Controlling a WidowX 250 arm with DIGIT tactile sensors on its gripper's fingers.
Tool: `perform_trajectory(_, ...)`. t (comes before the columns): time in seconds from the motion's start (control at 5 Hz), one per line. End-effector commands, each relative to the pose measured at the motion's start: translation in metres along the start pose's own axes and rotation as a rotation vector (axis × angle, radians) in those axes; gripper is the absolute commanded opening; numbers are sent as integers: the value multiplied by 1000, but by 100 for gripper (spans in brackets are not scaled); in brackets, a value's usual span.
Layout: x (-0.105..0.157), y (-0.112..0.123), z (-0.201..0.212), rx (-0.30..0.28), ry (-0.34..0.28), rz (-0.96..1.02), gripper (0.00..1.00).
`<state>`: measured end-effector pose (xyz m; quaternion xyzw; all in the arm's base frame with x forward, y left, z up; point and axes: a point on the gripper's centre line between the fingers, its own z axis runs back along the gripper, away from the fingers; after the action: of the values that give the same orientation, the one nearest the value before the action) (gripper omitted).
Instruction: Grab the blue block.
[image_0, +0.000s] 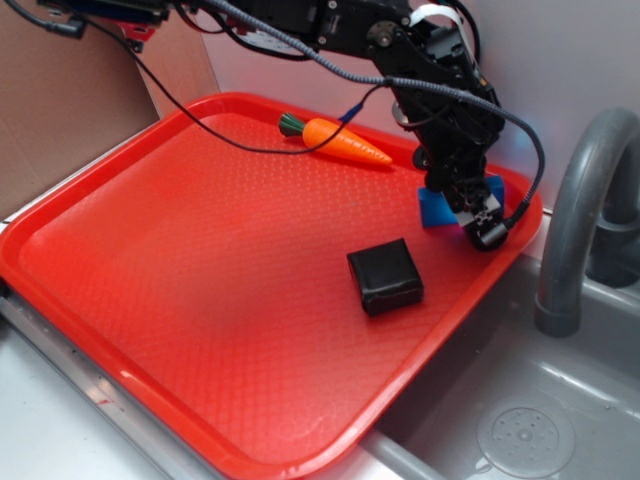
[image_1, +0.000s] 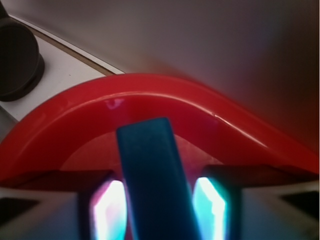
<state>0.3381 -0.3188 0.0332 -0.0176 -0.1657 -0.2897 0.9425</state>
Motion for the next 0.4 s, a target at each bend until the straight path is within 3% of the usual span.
perform_trajectory(0.0, -6, 0, 43, -10, 85, 0, 0)
perform_trajectory(0.2, -22, 11, 82, -33, 122, 102, 0)
